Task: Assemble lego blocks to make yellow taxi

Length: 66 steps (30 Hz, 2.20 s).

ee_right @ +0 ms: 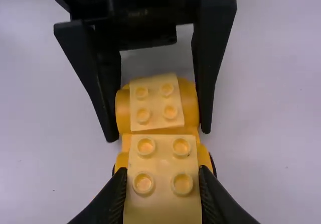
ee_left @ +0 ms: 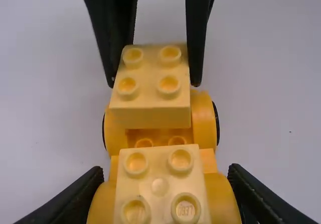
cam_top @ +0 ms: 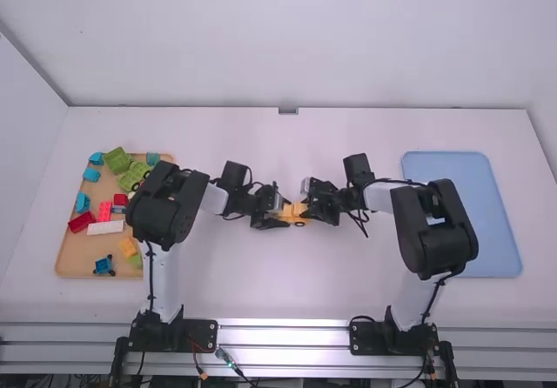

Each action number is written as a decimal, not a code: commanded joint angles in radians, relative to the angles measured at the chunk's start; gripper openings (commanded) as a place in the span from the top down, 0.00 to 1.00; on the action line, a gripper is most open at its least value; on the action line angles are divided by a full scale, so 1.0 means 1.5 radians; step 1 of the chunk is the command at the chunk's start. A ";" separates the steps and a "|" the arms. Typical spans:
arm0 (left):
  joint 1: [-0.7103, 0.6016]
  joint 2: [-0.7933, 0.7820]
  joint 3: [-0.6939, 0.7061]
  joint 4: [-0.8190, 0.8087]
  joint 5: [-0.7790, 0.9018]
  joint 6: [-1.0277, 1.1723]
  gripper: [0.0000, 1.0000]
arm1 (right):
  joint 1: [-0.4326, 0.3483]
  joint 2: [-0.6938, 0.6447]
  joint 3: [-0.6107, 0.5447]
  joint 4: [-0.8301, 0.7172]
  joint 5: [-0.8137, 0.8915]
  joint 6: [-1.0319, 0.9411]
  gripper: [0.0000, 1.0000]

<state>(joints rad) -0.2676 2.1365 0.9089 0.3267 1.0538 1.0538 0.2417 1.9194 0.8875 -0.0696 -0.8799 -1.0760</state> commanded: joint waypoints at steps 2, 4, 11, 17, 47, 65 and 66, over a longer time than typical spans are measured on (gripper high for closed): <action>-0.005 0.007 -0.013 -0.008 0.007 -0.006 0.51 | -0.001 0.010 -0.008 0.014 -0.032 -0.008 0.94; -0.005 0.007 -0.013 -0.011 0.008 -0.007 0.51 | 0.000 0.016 -0.008 0.019 -0.031 -0.008 0.94; -0.005 0.007 -0.013 -0.020 0.004 -0.007 0.50 | 0.015 0.026 -0.008 0.021 -0.025 -0.020 0.95; -0.004 0.007 -0.013 -0.025 0.003 -0.007 0.51 | 0.013 0.026 -0.009 0.019 -0.021 -0.023 0.98; -0.009 0.007 -0.013 -0.025 0.002 -0.007 0.53 | -0.009 0.026 -0.020 0.040 -0.100 -0.033 0.33; -0.009 0.007 -0.013 -0.027 0.000 -0.007 0.58 | -0.012 -0.007 0.019 0.016 -0.085 0.010 1.00; -0.009 0.007 -0.013 -0.027 0.001 -0.007 0.58 | -0.005 -0.007 0.015 0.007 -0.073 -0.001 1.00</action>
<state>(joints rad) -0.2714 2.1365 0.9085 0.3004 1.0695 1.0542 0.2012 1.9377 0.9142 -0.0425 -1.0359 -1.0794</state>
